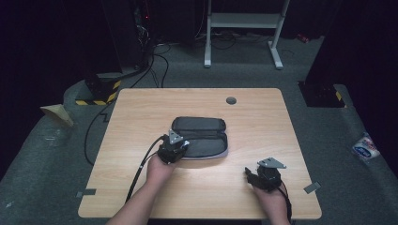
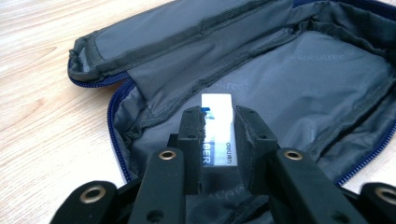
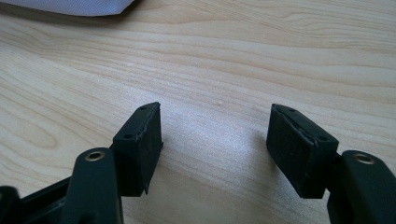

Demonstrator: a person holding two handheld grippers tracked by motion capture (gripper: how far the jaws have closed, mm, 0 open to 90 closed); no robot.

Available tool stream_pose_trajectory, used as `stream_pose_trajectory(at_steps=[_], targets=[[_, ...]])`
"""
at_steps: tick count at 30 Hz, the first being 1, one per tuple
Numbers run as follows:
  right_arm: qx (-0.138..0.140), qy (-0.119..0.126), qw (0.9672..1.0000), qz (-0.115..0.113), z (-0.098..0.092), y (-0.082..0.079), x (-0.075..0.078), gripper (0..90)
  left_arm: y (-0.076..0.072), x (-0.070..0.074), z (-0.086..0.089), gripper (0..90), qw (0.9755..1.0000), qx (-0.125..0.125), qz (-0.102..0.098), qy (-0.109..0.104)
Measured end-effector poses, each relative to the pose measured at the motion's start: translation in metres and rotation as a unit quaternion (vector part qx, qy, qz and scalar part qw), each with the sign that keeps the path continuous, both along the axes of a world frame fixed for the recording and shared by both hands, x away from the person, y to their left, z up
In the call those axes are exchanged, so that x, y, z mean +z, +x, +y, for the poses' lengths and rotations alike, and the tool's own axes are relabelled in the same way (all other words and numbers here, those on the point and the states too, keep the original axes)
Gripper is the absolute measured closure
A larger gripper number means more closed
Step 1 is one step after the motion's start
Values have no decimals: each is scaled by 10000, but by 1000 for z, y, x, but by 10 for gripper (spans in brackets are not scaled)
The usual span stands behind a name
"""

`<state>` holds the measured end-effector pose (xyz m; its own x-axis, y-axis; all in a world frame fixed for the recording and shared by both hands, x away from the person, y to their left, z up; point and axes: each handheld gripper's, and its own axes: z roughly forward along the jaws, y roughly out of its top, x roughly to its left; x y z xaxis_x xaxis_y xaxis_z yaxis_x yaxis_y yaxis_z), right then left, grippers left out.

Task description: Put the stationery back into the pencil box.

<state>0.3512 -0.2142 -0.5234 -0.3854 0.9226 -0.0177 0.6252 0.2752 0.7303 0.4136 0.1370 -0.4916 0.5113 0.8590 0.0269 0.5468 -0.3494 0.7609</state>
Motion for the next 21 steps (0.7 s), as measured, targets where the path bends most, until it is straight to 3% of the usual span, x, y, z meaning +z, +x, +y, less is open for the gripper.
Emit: stream_pose_trajectory(at_steps=[7,10,21], targets=[[-2,7,10000,6,0,0,0,354,-1,0,1,719,10000,-14,-29,-34],[-2,5,10000,6,0,0,0,354,-1,1,2,627,9999,8,-100,-75],[-1,4,10000,6,0,0,0,354,-3,7,6,479,9994,14,-209,-274]])
